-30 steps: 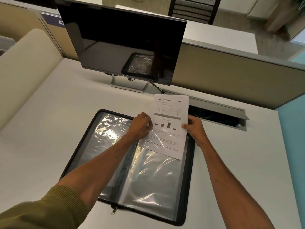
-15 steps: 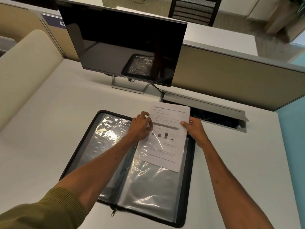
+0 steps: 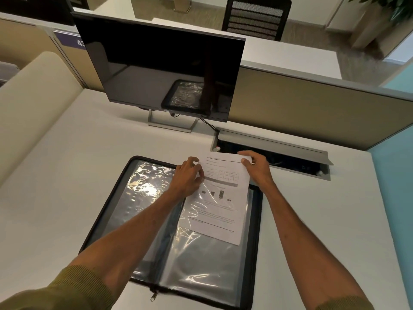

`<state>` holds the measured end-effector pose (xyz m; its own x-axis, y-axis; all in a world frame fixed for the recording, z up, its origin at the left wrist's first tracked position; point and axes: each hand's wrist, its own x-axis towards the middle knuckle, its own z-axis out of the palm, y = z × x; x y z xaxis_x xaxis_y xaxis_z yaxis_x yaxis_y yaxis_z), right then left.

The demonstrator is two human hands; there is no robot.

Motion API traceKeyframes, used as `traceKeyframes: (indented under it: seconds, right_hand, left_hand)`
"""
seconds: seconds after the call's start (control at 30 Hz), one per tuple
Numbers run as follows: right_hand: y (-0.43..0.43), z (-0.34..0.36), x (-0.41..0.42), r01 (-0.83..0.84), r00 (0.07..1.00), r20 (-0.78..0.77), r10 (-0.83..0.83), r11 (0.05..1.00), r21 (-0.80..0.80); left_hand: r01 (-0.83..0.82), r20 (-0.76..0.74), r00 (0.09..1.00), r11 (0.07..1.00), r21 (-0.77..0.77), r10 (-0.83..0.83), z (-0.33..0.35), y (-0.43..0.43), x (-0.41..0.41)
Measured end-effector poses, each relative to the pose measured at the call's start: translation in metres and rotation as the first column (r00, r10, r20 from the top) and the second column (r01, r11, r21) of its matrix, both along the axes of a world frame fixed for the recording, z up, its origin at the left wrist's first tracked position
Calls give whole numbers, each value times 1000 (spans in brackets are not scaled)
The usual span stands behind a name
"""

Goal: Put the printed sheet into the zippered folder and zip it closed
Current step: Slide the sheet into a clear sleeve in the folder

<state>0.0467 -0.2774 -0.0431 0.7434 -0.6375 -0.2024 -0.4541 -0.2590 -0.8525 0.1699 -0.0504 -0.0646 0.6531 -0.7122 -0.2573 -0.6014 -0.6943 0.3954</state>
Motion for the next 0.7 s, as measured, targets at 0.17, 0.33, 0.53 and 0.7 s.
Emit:
traceKeyframes:
  seconds: [0.17, 0.33, 0.53, 0.7]
  right_hand:
    - [-4, 1, -6, -102, 991, -85, 105, 994, 35]
    - [-3, 0, -3, -229, 952, -210, 224, 973, -2]
    - [2, 5, 17, -405, 854, -420, 308, 900, -164]
    - [7, 3, 27, -470, 824, -459, 333, 853, -226]
  left_hand:
    - [7, 5, 1000, 1000, 9, -7, 1, -3, -1]
    - [10, 15, 1000, 1000, 10, -11, 1, -3, -2]
    - [5, -13, 1000, 1000, 8, -5, -1, -4, -1]
    - [-23, -36, 999, 1000, -10, 23, -3, -3, 0]
